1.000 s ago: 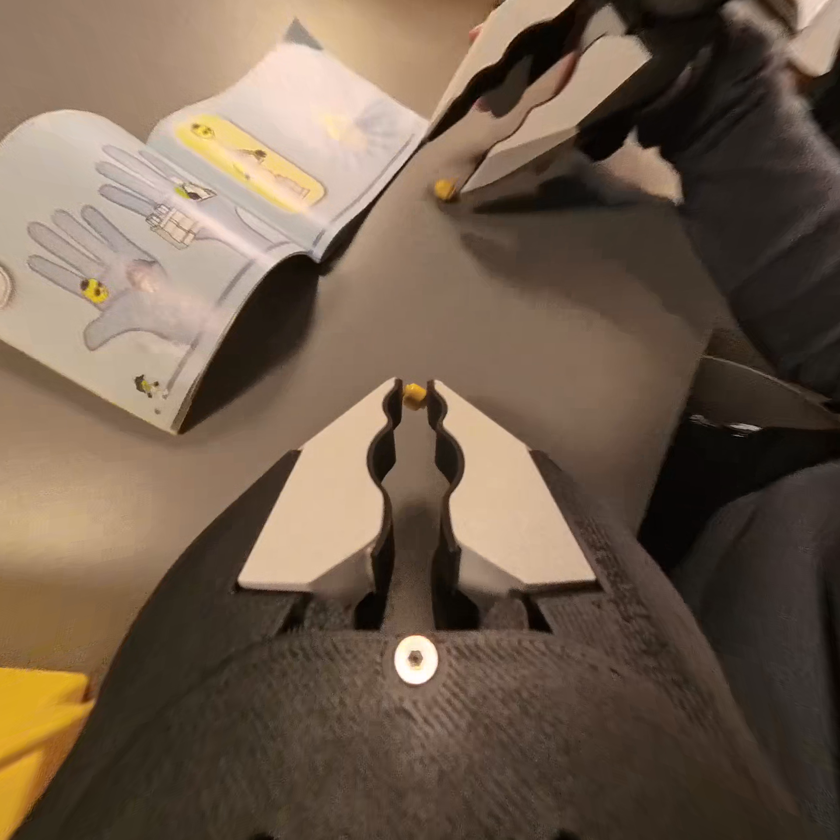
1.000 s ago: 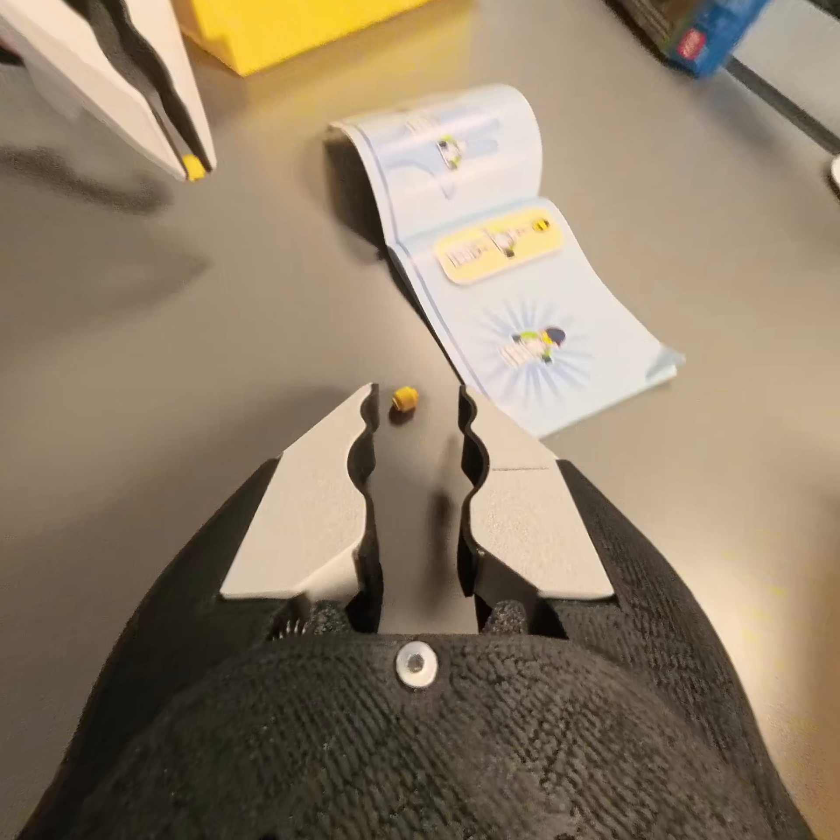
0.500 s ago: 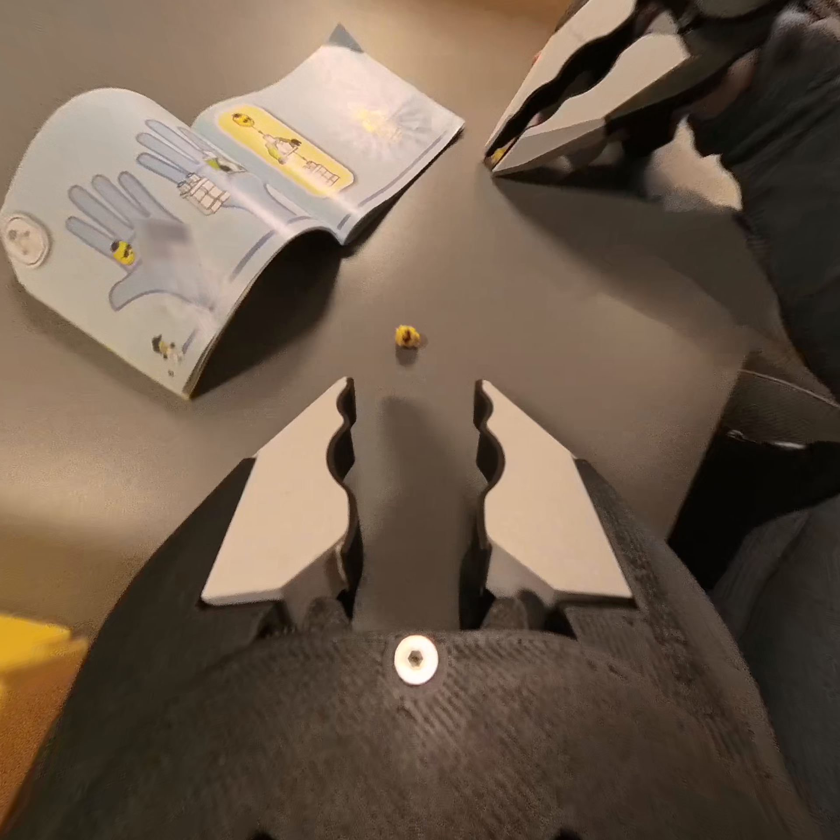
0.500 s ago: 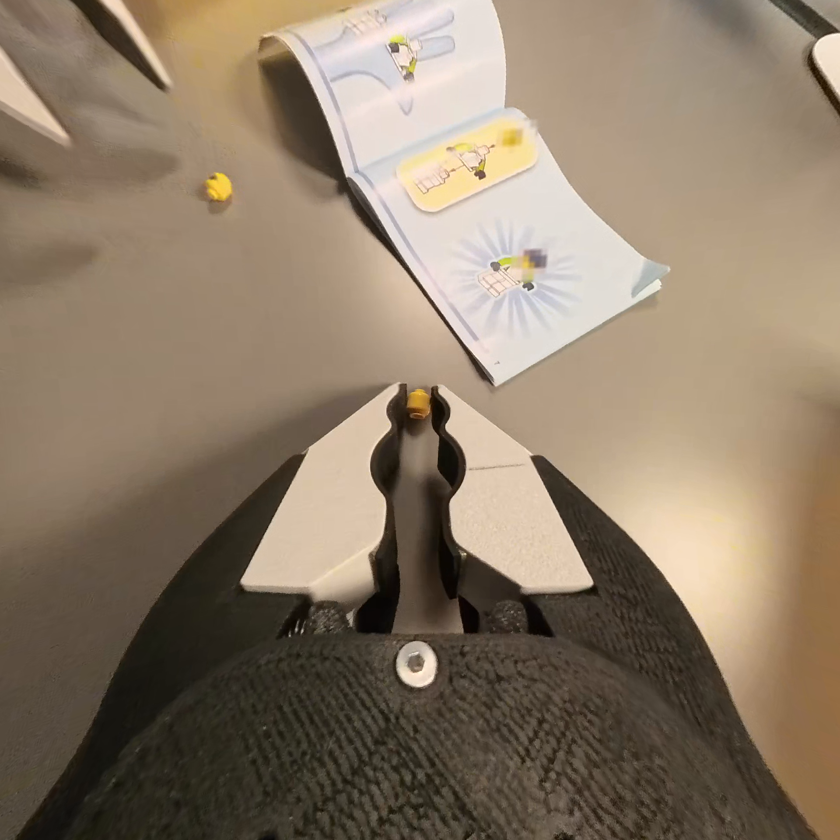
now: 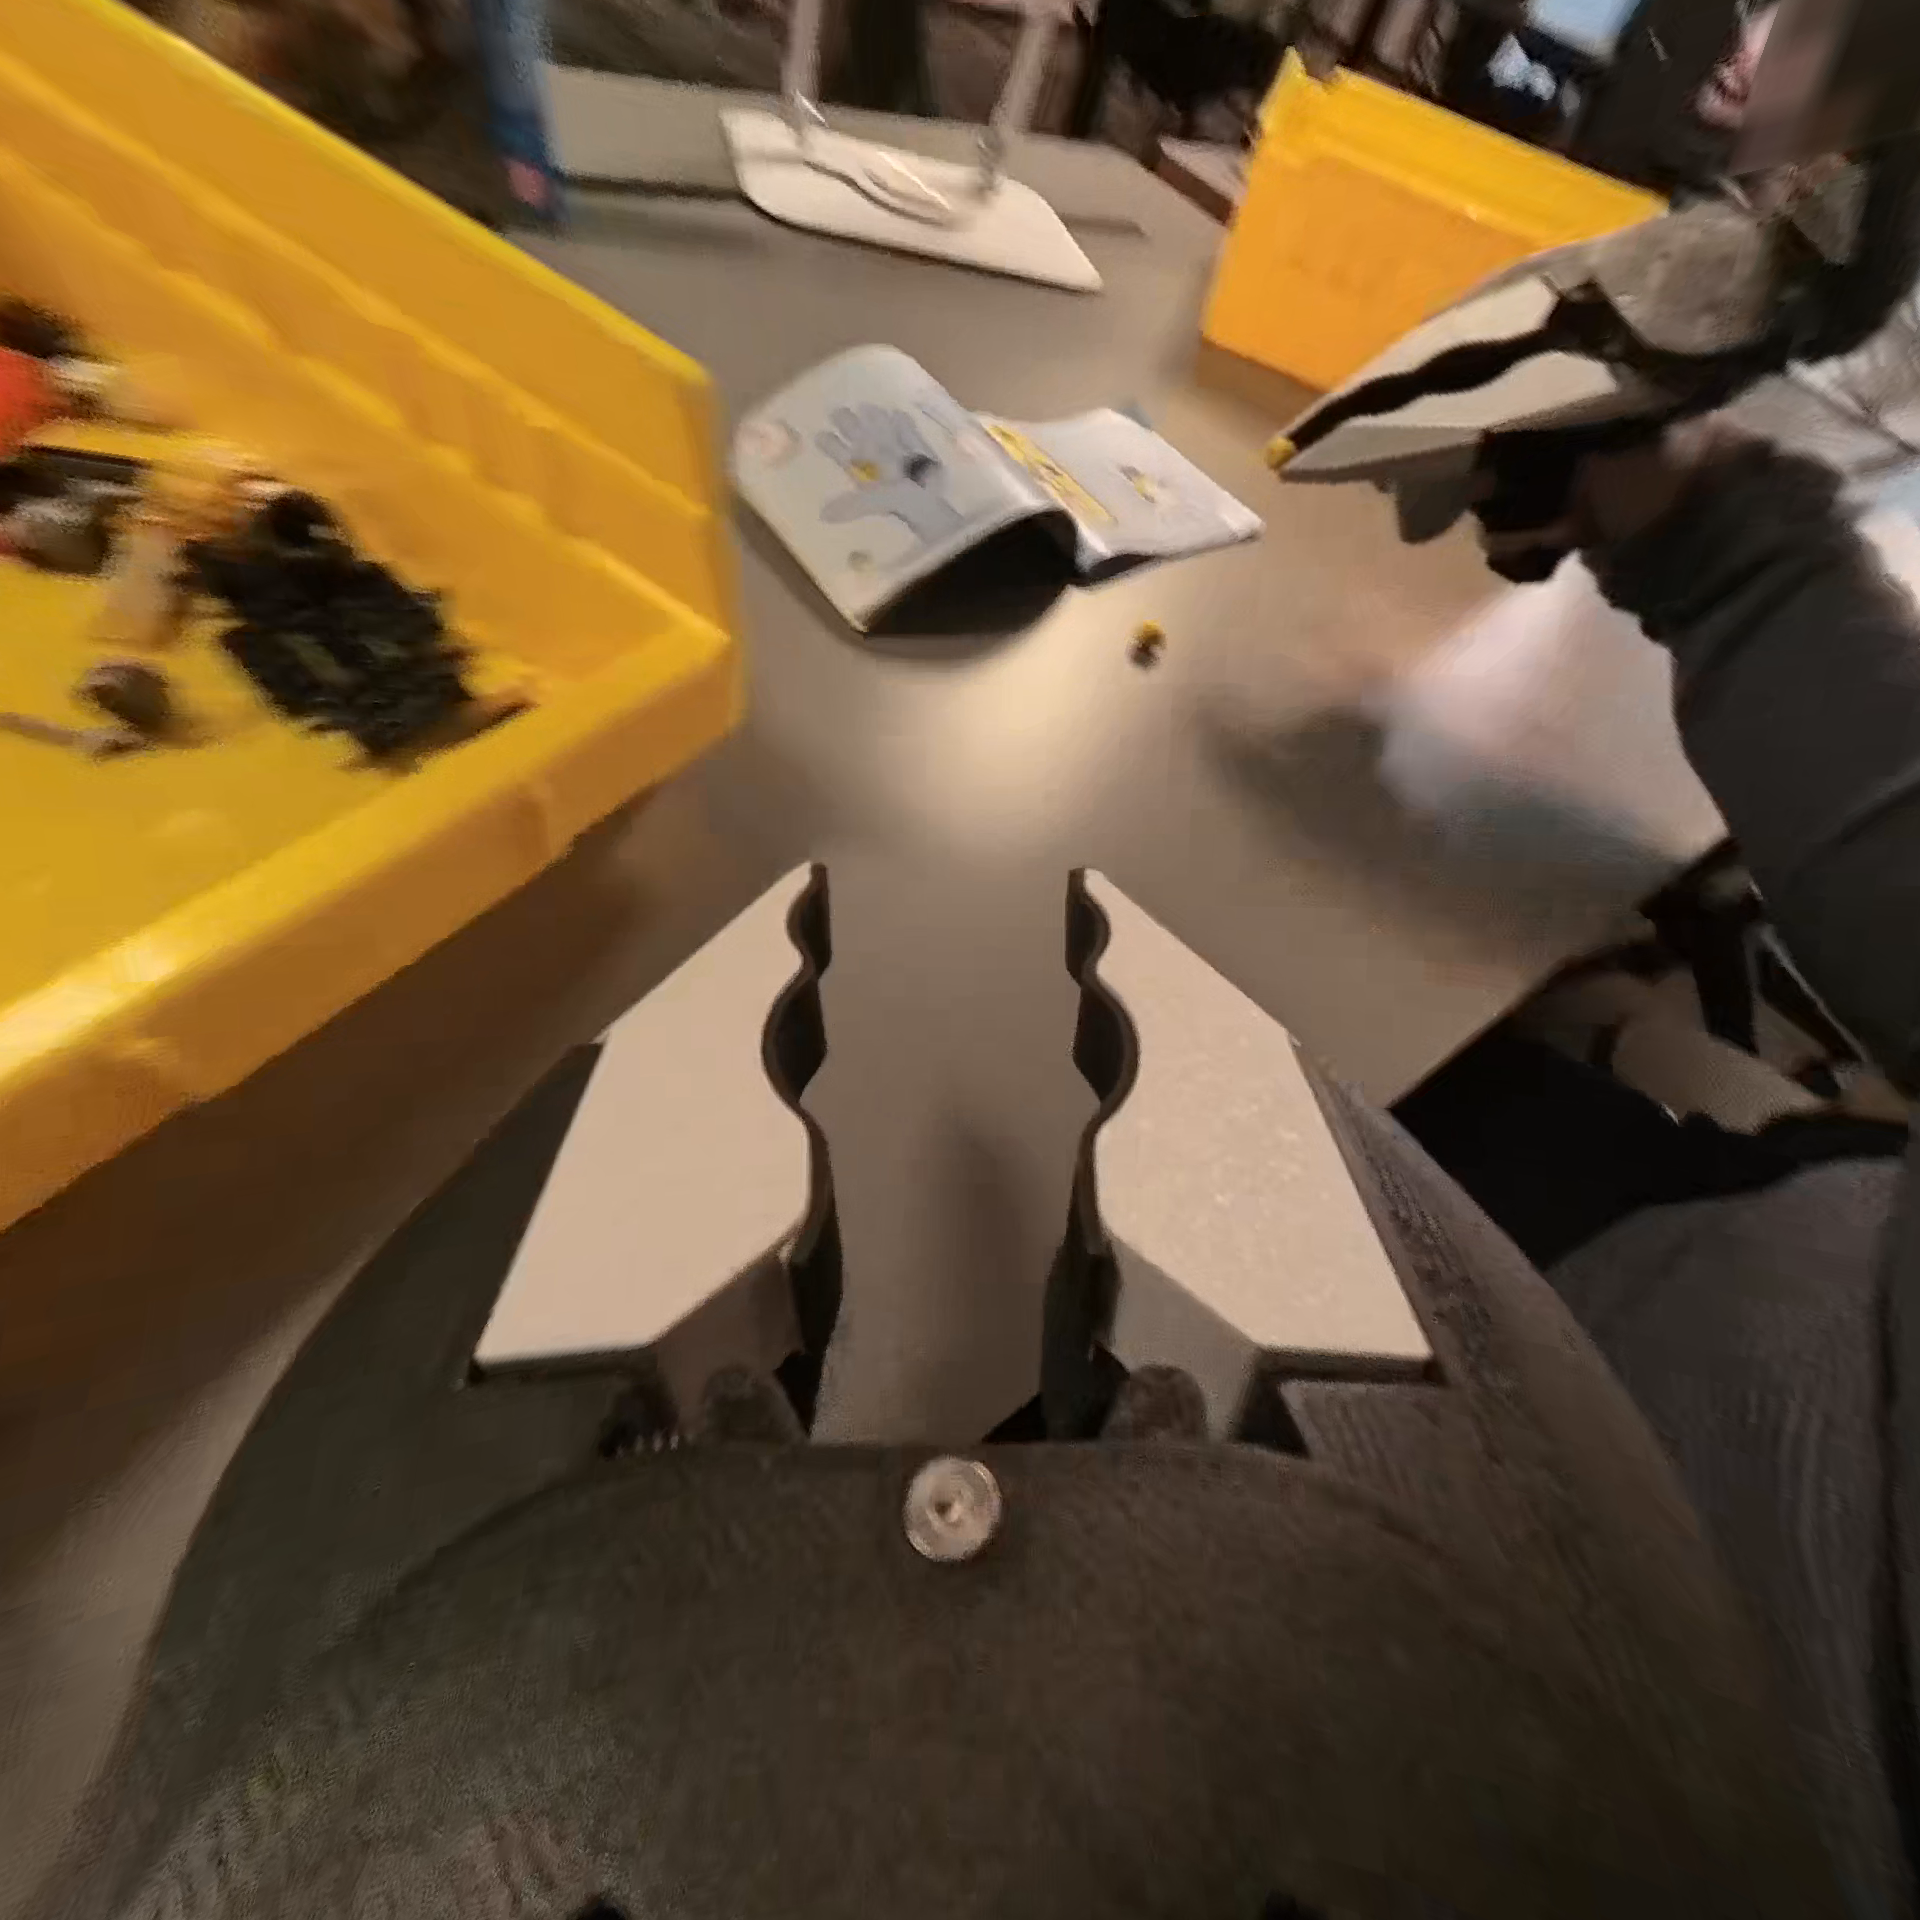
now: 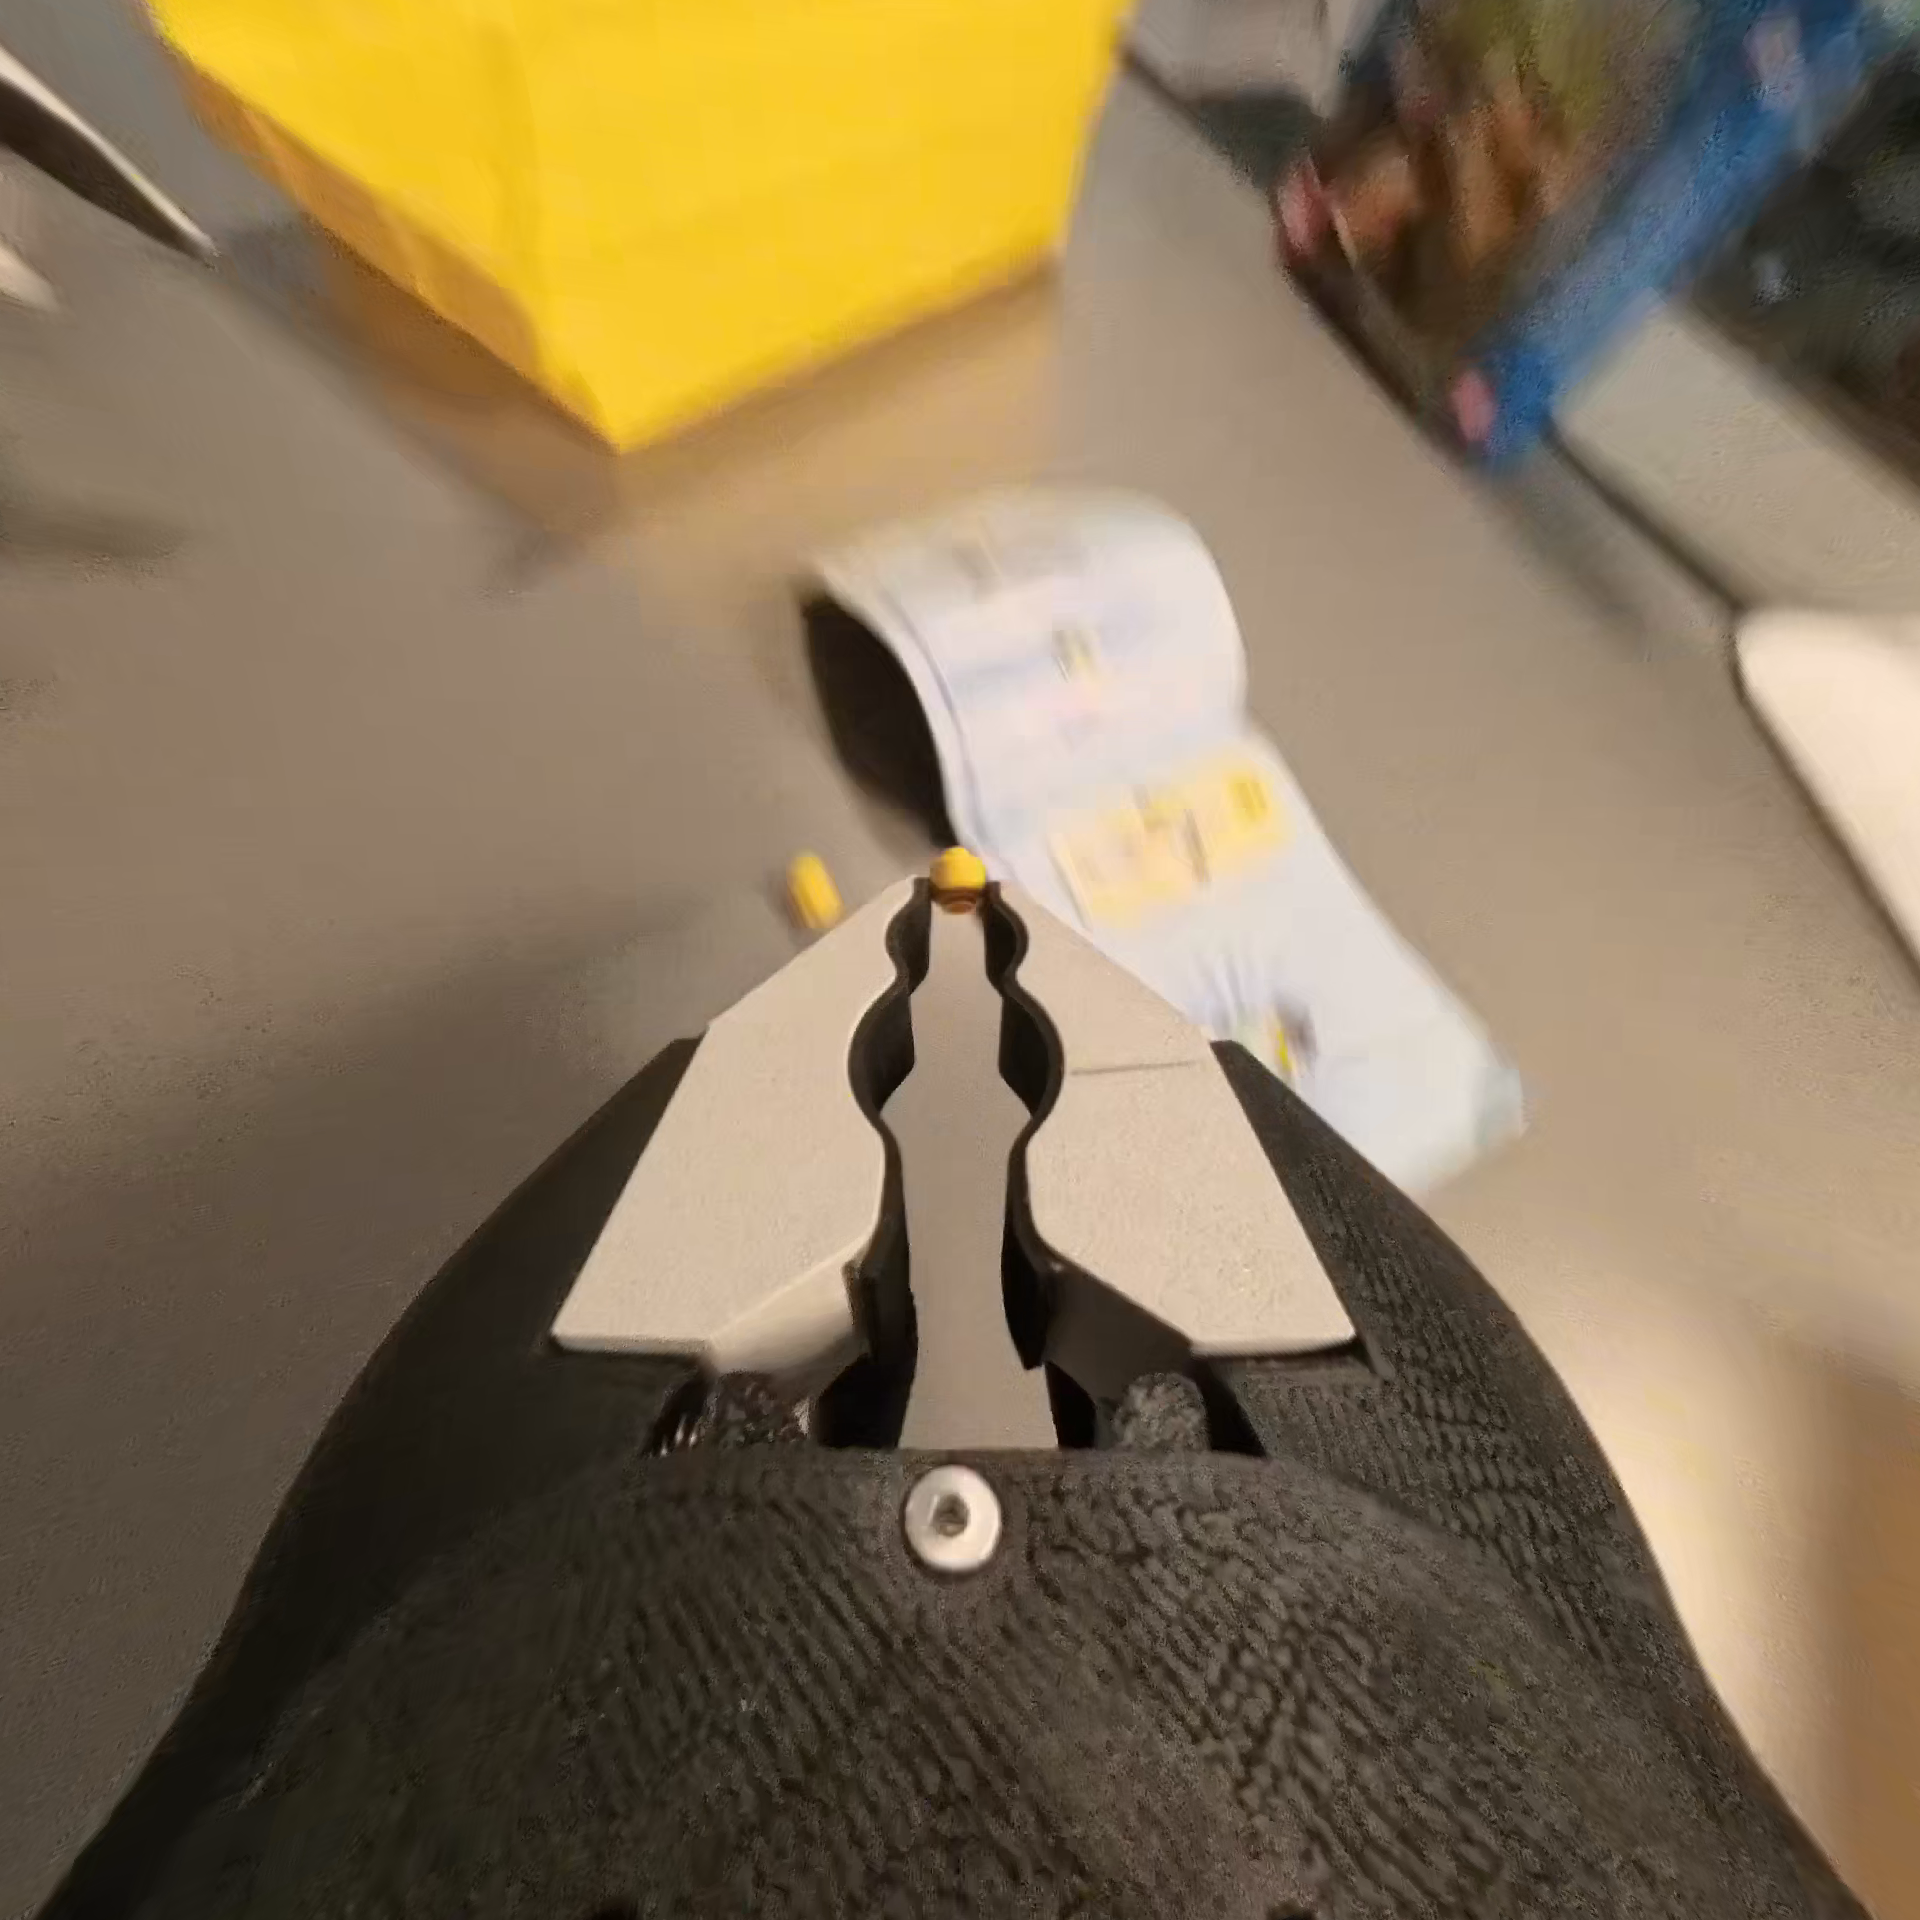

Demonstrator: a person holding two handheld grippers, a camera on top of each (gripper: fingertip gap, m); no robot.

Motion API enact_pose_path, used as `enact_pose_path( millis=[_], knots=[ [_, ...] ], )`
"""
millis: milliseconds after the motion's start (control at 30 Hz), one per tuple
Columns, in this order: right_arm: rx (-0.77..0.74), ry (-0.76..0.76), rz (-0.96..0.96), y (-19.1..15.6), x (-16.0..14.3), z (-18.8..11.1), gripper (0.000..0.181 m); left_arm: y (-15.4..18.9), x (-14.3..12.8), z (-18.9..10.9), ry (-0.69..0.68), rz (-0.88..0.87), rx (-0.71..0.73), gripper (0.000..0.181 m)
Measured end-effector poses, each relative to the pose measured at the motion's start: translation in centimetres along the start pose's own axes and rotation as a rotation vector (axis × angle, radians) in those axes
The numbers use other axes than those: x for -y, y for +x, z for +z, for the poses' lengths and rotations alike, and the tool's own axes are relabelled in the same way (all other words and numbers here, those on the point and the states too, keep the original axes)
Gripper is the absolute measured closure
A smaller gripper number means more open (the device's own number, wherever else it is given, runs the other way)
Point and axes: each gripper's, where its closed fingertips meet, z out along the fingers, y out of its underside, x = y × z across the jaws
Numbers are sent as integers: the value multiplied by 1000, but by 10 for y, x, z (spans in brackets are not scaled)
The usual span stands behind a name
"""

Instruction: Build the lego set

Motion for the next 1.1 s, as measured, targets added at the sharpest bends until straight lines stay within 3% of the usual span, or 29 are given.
enact_pose_path(
  millis=[133,233,300,400,467,533,600,700,767,833,900,967,1033,1100],
  knots=[
    [176,54,-288,-74,126,78,173,-31,12,-24,126,-92,109,137],
    [268,-97,-578,-119,174,145,173,-40,16,-38,178,-112,155,137],
    [313,-286,-719,-128,173,190,173,-42,13,-44,177,-109,179,137],
    [397,-564,-776,-131,147,235,169,-41,7,-50,167,-111,200,136],
    [428,-663,-773,-131,132,251,151,-40,3,-52,164,-117,203,136],
    [433,-659,-760,-133,131,254,141,-39,-1,-52,158,-117,205,136],
    [398,-546,-725,-132,148,242,137,-37,-3,-50,151,-115,195,136],
    [325,-227,-597,-119,187,192,135,-32,-7,-41,133,-105,168,136],
    [231,16,-479,-90,200,145,136,-26,-7,-31,126,-102,134,136],
    [42,267,-345,-39,196,96,137,-18,-6,-19,119,-94,93,136],
    [-286,531,-177,28,171,36,133,-11,-4,-6,108,-74,61,136],
    [-605,713,-40,81,121,-31,136,-1,1,8,109,-54,26,136],
    [-810,704,-29,106,69,-72,136,11,6,24,103,-33,-16,136],
    [-844,633,-94,109,39,-83,137,27,12,42,83,12,-61,136]
  ],
)
